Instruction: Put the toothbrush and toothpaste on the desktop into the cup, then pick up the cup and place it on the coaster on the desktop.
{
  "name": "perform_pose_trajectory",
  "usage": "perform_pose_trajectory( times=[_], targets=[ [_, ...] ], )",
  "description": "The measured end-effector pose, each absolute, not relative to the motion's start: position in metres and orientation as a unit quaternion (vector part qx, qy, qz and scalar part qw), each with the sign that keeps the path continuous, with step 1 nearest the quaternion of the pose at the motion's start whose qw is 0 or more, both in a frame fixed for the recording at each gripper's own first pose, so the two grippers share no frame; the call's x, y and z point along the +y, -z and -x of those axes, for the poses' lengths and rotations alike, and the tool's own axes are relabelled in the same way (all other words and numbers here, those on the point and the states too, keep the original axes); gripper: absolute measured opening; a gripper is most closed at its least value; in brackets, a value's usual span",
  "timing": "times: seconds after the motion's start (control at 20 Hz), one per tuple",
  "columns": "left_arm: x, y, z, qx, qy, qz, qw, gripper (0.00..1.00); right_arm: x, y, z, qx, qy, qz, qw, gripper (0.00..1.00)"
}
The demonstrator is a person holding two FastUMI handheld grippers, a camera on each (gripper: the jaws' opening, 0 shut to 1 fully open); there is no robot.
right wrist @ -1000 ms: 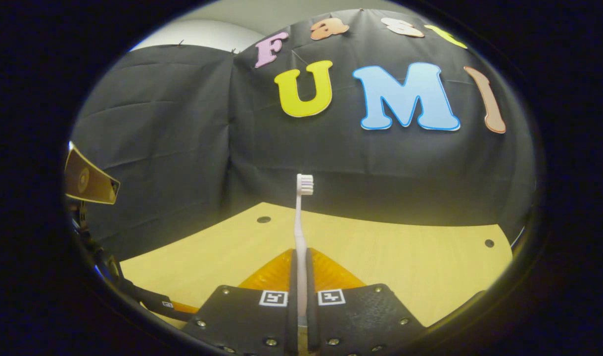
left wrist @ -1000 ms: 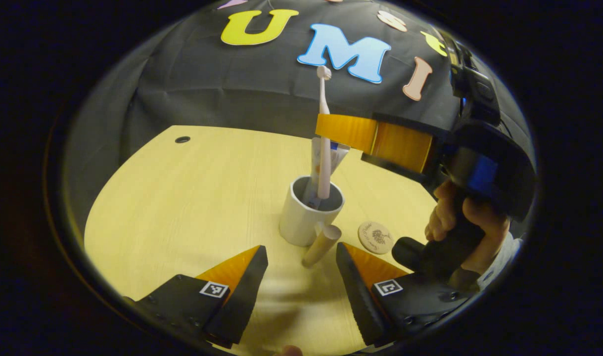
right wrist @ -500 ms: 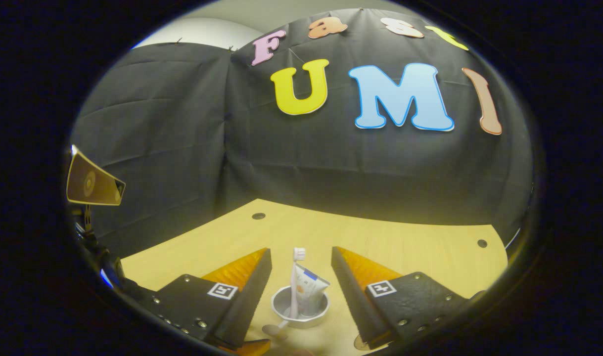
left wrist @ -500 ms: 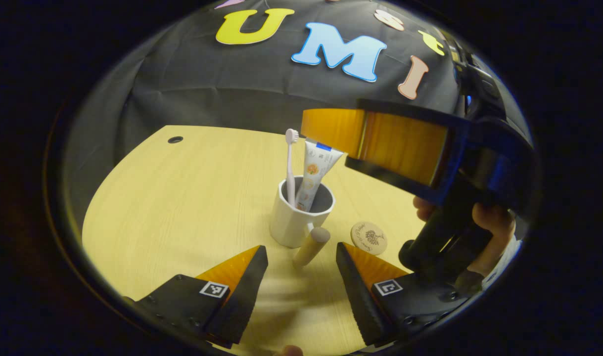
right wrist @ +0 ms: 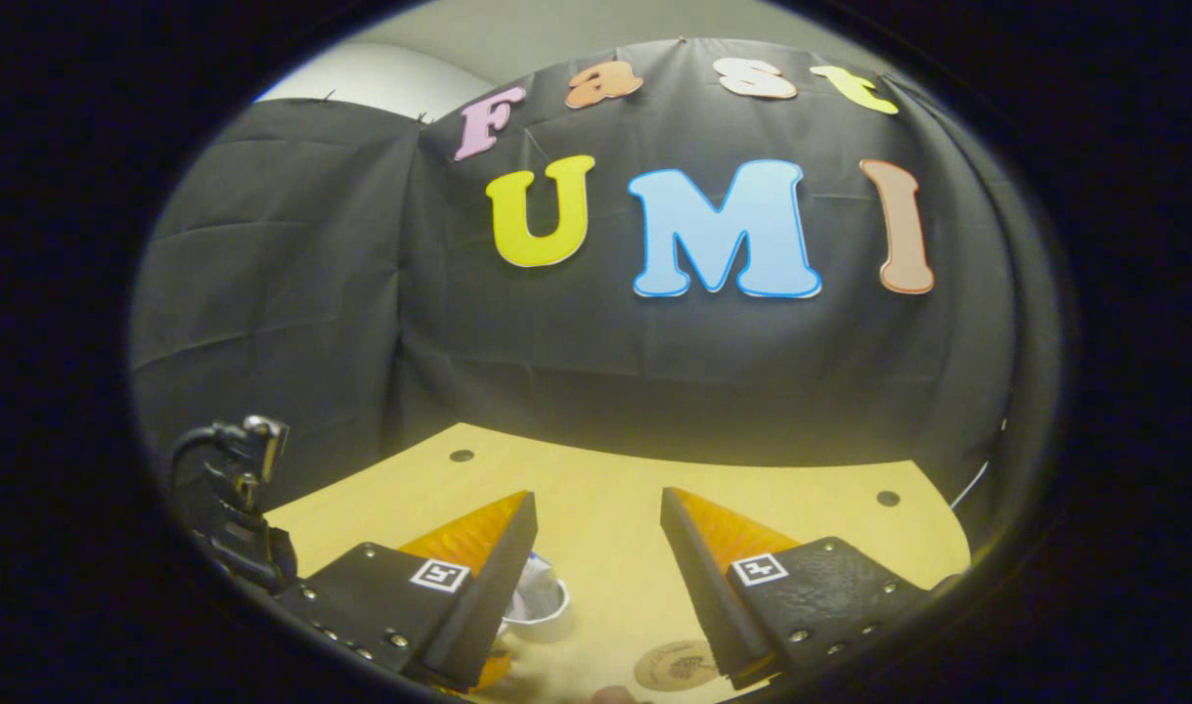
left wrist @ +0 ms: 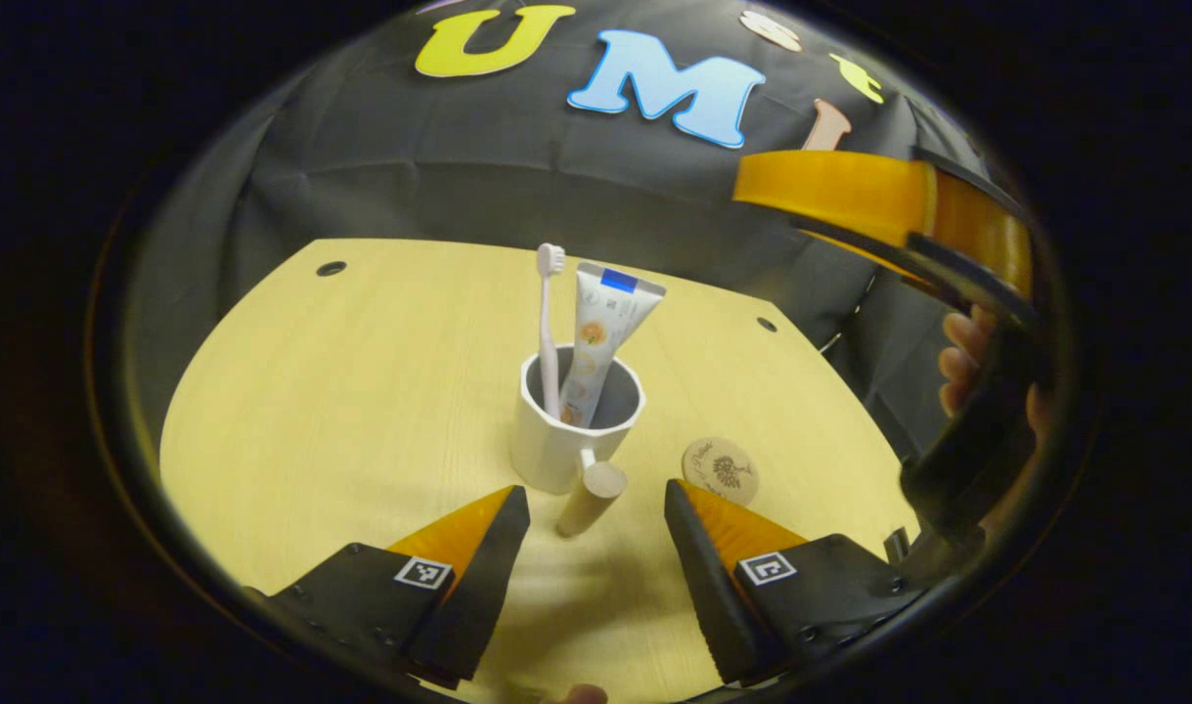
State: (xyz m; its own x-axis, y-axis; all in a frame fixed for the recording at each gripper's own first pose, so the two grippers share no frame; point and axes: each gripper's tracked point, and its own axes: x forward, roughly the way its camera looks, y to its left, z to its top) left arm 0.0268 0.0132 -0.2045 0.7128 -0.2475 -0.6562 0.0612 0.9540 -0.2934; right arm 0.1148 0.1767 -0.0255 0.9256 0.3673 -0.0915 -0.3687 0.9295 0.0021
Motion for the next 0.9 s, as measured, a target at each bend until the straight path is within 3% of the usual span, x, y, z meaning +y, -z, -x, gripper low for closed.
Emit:
perform_pose_trajectory(
  times=[0.9],
  targets=[
    [0.017, 0.256, -0.056, 0.521, 0.049, 0.054, 0.850, 0.90, 0.045, 0.042, -0.072, 0.088, -0.083, -0.008, 0.993, 0.82]
  ],
)
